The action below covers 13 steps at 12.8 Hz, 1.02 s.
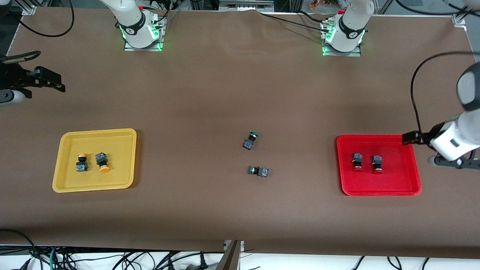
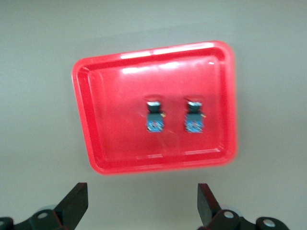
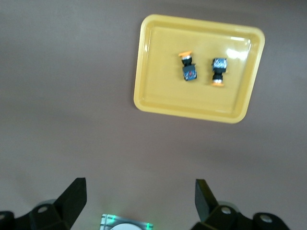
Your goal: Place red and yellow buttons in trays
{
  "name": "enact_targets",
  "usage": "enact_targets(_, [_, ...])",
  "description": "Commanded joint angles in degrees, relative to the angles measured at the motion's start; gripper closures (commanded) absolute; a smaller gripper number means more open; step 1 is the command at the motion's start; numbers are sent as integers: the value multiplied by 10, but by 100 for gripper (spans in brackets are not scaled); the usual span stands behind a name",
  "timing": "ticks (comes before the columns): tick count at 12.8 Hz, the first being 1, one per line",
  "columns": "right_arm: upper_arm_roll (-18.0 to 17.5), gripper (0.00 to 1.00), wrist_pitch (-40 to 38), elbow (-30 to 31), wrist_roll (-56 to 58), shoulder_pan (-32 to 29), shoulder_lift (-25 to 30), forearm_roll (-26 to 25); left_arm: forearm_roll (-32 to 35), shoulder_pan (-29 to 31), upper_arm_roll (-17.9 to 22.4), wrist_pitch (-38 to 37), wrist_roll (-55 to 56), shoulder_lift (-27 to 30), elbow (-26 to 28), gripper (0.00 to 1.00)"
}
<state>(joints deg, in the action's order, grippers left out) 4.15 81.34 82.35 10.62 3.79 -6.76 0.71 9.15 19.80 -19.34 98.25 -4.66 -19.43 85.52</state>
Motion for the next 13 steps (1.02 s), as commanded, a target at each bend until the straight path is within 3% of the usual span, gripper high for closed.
enact_targets(1, [-19, 0, -7, 11, -30, -6, 11, -25, -43, 6, -5, -36, 4, 72, 22, 0])
enact_targets(5, [-18, 0, -4, 5, -25, -2, 3, -46, -99, -27, 16, -73, 7, 142, 25, 0])
enact_targets(7, [-15, 0, -3, 5, -24, -5, 3, -44, -109, -111, 94, -90, 8, 165, 26, 0])
enact_targets(11, [-15, 0, -2, 4, -26, -6, 1, -41, -115, -222, 186, -95, 13, 189, 46, 0])
enact_targets(13, [-14, 0, -2, 4, -26, -5, 0, -40, -115, -231, 191, -94, 13, 188, 47, 0])
